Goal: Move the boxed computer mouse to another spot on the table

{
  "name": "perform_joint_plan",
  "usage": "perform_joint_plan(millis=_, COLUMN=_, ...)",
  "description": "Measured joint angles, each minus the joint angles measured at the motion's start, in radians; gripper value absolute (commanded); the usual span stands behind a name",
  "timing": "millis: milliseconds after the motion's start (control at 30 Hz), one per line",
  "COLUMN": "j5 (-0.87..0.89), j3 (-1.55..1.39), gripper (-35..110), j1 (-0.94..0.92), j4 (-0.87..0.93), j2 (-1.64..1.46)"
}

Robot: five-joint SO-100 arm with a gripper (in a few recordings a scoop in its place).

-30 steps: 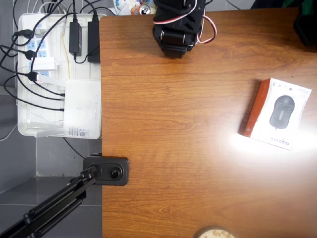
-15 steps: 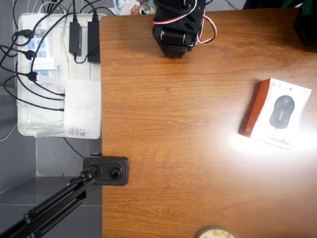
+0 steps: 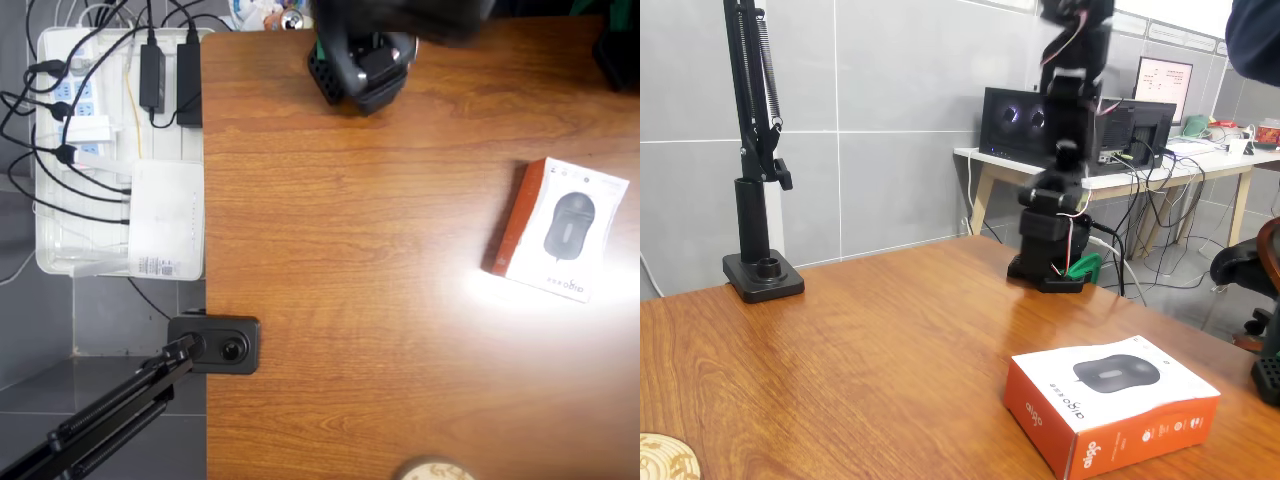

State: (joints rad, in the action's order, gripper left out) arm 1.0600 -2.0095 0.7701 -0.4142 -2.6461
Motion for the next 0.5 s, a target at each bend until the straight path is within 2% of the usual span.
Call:
perform_joint_plan(millis=67, j5=-0.046, j3=0.140, gripper=9, j1=0.100, j4=0.066, j2=0.140)
perform_joint_plan(millis=167, j5=-0.175, j3=0.250, gripper=16, j1=0.233, j4=0.319, j2=0.227)
perform_joint_plan(millis=233, j5=-0.249, j3=0.255, gripper=26, j1=0.261, j4=0.462, j2=0.229)
perform_joint_plan(millis=300, j5=-0.298, j3=0.247, gripper=36, j1=0.259, j4=0.532, j2=0.229)
perform_joint_plan(millis=433, j5=-0.388, j3=0.186, gripper=61, j1=0.265, j4=0.557, j2=0.247)
perform_joint_plan(millis=500, j5=-0.436, j3=0.176, gripper=87, j1=0.236, j4=0.568, j2=0.281)
